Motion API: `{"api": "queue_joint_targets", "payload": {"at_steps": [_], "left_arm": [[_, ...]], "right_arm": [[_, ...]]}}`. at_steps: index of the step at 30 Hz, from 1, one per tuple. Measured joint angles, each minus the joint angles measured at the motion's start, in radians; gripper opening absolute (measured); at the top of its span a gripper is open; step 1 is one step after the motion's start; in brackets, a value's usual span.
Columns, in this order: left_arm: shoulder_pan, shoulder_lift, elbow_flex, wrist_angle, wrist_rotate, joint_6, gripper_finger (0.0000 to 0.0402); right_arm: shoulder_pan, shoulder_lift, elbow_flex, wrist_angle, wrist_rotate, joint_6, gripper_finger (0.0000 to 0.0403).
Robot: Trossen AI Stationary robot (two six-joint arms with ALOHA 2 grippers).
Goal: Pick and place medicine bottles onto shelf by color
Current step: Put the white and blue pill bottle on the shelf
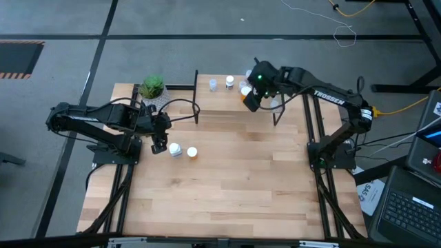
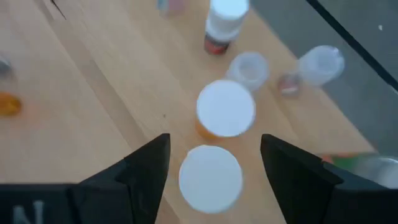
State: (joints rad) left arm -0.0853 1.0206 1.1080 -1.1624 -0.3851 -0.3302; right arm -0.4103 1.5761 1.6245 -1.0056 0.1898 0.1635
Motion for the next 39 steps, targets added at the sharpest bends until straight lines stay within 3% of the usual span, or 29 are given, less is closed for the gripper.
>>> {"api": "queue_joint_targets", "payload": {"at_steps": [12, 18, 24, 33, 39], "left_arm": [[-0.053, 0.035, 0.001, 0.068, 0.050, 0.097, 0.0148], [-0.046, 0.106, 0.002, 0.123, 0.097, 0.006, 0.0167], [0.013, 0.218, 0.000, 0.091, 0.228, -0.071, 0.0210], [0.005, 0.348, 0.000, 0.079, 0.242, -0.018, 0.0227], [0.006, 0.417, 0.002, 0.077, 0.193, 0.038, 0.0228]], "right_arm": [[0.062, -0.002, 0.399, -0.566, 0.000, 0.174, 0.0251], [0.129, -0.077, 0.399, -0.564, -0.087, 0.144, 0.0251], [0.191, -0.164, 0.397, -0.566, -0.086, 0.116, 0.0251], [0.221, -0.271, 0.397, -0.567, -0.040, 0.124, 0.0251], [0.221, -0.307, 0.397, -0.566, -0.041, 0.149, 0.0251]]}}
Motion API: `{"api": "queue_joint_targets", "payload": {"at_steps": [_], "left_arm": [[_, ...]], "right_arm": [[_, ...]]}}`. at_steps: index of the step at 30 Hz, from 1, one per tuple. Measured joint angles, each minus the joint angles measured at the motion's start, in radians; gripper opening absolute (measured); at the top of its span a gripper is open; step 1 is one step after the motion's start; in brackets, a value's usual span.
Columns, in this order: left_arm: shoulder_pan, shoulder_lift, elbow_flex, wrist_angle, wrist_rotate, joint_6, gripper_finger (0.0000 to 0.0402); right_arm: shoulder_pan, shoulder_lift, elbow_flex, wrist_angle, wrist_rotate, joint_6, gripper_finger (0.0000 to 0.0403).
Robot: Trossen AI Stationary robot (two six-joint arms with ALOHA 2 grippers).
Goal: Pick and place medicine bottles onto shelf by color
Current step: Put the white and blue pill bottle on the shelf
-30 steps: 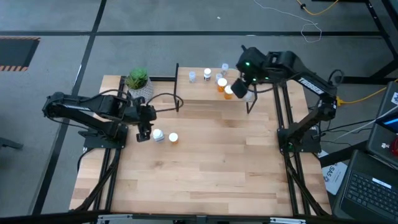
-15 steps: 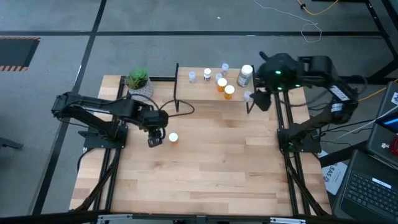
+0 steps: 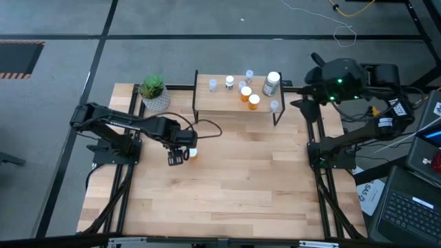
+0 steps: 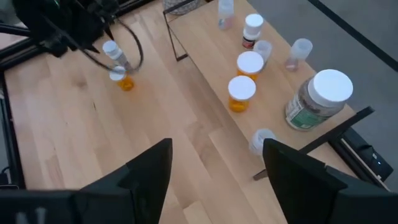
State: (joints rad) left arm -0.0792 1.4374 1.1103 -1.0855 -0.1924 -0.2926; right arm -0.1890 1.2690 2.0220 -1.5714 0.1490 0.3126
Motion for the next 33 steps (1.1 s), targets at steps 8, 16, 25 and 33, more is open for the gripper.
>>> {"api": "queue_joint_targets", "payload": {"at_steps": [8, 16, 25, 33], "left_arm": [[0.000, 0.017, 0.000, -0.062, -0.001, 0.039, 0.0228], [-0.060, -0.119, -0.108, -0.063, -0.009, -0.057, 0.0228], [-0.092, -0.341, -0.384, 0.267, -0.081, -0.142, 0.0228], [-0.090, -0.390, -0.388, 0.286, -0.195, -0.141, 0.0228]], "right_arm": [[0.000, -0.010, 0.000, 0.000, -0.001, 0.001, 0.0251], [0.000, -0.009, 0.000, 0.000, -0.003, 0.001, 0.0251], [0.000, -0.008, 0.000, 0.001, -0.003, 0.031, 0.0251], [0.000, -0.008, 0.000, 0.001, -0.003, 0.027, 0.0251]]}}
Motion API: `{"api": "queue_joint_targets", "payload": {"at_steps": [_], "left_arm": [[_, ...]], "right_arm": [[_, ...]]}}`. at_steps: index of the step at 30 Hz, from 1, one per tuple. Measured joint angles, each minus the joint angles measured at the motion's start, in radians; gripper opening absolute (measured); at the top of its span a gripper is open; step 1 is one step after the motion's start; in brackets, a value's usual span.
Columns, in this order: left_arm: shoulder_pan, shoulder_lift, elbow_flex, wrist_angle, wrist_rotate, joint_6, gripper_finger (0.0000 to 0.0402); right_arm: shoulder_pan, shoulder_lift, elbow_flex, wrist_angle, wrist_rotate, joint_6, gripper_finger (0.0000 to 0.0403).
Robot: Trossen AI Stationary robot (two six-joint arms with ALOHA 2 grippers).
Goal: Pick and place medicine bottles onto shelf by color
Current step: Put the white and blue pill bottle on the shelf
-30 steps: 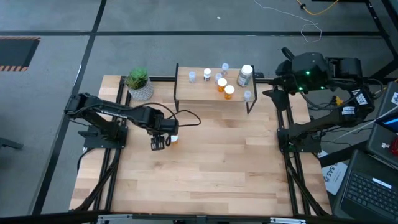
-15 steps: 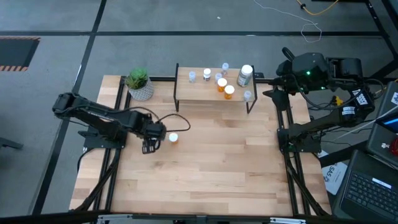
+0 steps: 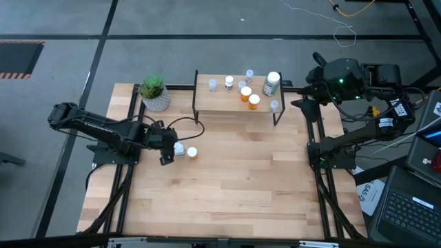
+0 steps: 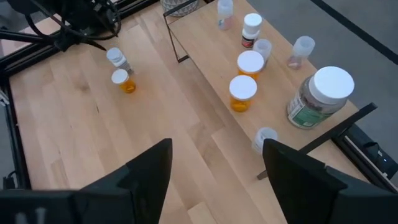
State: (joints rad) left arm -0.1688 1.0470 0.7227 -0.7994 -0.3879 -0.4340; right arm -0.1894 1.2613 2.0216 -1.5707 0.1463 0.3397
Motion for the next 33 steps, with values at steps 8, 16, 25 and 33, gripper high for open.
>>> {"api": "queue_joint_targets", "payload": {"at_steps": [8, 16, 25, 33], "left_arm": [[0.000, 0.008, 0.000, 0.042, -0.011, 0.052, 0.0227], [0.000, 0.009, 0.000, 0.059, 0.031, 0.049, 0.0227], [0.000, 0.009, 0.000, 0.067, 0.022, 0.032, 0.0228], [0.011, 0.009, 0.000, 0.068, 0.025, 0.019, 0.0228]], "right_arm": [[0.000, 0.000, 0.000, 0.000, 0.000, -0.004, 0.0251], [0.000, 0.000, 0.000, 0.000, 0.000, -0.007, 0.0251], [0.000, 0.000, 0.000, 0.000, 0.000, -0.007, 0.0251], [0.000, 0.000, 0.000, 0.000, 0.000, -0.006, 0.0251]]}}
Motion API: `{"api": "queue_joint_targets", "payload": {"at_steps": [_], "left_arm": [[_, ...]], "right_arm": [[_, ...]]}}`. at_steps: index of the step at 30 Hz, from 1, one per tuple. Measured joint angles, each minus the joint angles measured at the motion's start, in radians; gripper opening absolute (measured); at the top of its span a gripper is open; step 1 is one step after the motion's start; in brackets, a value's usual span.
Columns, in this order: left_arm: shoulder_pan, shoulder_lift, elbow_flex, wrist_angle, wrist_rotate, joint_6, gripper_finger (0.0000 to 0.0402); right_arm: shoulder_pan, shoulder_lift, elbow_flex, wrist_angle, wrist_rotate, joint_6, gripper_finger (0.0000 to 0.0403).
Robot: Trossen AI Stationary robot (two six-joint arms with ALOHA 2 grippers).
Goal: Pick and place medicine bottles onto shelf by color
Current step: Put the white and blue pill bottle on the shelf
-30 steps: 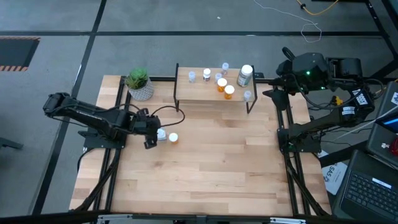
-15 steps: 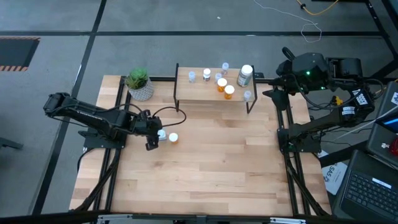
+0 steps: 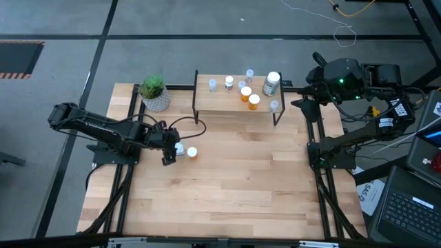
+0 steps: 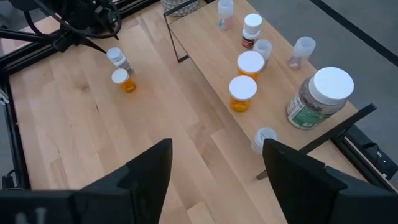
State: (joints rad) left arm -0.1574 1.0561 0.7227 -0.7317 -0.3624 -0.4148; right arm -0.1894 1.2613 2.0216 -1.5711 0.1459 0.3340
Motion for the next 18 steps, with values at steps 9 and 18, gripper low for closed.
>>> {"api": "queue_joint_targets", "payload": {"at_steps": [9, 18], "left_arm": [[-0.010, 0.024, 0.000, -0.003, 0.037, 0.033, 0.0228], [-0.011, 0.097, 0.000, -0.008, 0.032, 0.034, 0.0228]], "right_arm": [[0.000, 0.000, 0.000, 0.000, 0.000, -0.001, 0.0251], [0.000, 0.000, 0.000, 0.000, 0.000, -0.005, 0.0251]]}}
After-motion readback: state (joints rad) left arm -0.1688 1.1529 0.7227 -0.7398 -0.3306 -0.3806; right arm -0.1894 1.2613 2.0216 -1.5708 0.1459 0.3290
